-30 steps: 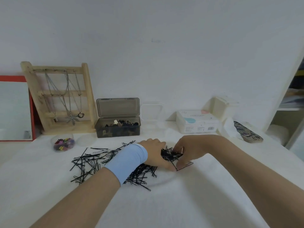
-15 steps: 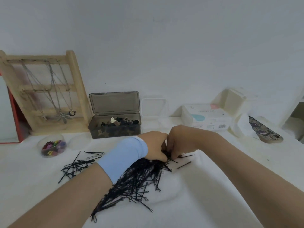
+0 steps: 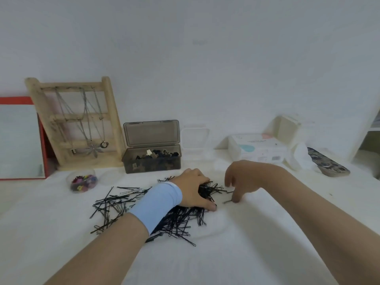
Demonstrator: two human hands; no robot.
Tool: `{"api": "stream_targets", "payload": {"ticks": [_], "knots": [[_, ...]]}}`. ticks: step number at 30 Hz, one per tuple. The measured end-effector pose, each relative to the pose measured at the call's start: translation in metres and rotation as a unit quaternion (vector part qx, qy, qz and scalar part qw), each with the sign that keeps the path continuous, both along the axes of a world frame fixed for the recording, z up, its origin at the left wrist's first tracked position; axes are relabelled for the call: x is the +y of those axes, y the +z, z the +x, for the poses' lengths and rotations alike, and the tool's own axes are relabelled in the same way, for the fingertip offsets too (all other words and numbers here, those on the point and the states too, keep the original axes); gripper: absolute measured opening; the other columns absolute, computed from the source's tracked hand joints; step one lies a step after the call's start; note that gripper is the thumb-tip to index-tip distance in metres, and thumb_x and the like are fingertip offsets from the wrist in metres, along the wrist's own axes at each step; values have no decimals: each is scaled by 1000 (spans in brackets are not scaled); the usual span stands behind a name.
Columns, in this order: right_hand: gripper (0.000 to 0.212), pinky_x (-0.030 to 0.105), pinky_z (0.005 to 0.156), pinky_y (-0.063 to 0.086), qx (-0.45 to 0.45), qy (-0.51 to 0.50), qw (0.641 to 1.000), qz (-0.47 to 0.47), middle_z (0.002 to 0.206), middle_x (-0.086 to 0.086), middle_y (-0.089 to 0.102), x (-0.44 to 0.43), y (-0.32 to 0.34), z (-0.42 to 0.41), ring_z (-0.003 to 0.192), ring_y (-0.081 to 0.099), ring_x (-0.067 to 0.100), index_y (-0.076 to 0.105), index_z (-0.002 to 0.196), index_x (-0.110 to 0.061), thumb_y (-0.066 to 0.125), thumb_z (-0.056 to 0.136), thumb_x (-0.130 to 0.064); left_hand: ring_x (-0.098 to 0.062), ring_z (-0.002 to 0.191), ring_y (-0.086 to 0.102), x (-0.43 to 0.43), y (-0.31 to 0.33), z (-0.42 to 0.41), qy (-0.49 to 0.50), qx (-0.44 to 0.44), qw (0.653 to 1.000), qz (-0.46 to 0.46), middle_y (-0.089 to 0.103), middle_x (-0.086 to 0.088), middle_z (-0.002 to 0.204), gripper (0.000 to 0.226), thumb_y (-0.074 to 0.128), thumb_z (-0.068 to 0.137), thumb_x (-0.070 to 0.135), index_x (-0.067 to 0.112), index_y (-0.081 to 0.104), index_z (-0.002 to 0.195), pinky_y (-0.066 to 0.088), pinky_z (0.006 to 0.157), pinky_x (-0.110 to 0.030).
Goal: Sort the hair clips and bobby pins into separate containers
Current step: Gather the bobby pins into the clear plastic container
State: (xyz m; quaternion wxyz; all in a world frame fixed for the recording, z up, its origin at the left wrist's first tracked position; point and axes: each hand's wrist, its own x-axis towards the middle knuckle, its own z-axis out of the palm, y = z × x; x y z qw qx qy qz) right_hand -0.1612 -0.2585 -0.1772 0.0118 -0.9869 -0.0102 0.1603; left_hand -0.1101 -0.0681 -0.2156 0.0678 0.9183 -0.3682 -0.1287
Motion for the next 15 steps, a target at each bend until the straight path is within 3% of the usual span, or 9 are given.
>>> {"api": "stream_targets", "payload": {"ticks": [2,4,7,11,15], "knots": [[16,22,66,53,-28,3,999,25,88,-4,74,-2,-5,-4,86,68,17,78,89,-26,76,73,-25,-17,133,35,-2,0,-3,2,-11,1000,-27,42,5,141,76,67,80,60,30,43,145,35,111,-42],[11,22,62,50,-41,12,998,42,86,-3,75,0,-5,-7,81,68,14,78,85,-24,73,77,-21,-18,127,45,-2,4,-4,-3,-12,999,-50,50,4,134,59,69,85,48,30,52,138,38,108,-36],[8,19,61,50,-48,27,993,104,82,-7,73,9,-4,-1,71,62,7,77,83,-26,72,81,-21,-16,124,52,6,8,-2,6,-5,998,-62,57,7,134,54,71,86,42,30,56,136,40,107,-31],[8,14,58,42,-103,58,978,172,77,-13,69,28,2,15,72,63,4,76,85,-28,76,81,-21,-14,132,46,22,16,6,23,15,997,-77,53,9,140,79,72,80,54,29,39,148,36,110,-32],[14,14,65,42,-108,60,976,177,86,-19,64,35,11,19,82,61,1,74,99,-28,73,85,-27,-16,148,18,35,20,10,38,47,998,-22,15,8,162,113,74,69,68,34,11,156,22,120,-42]]}}
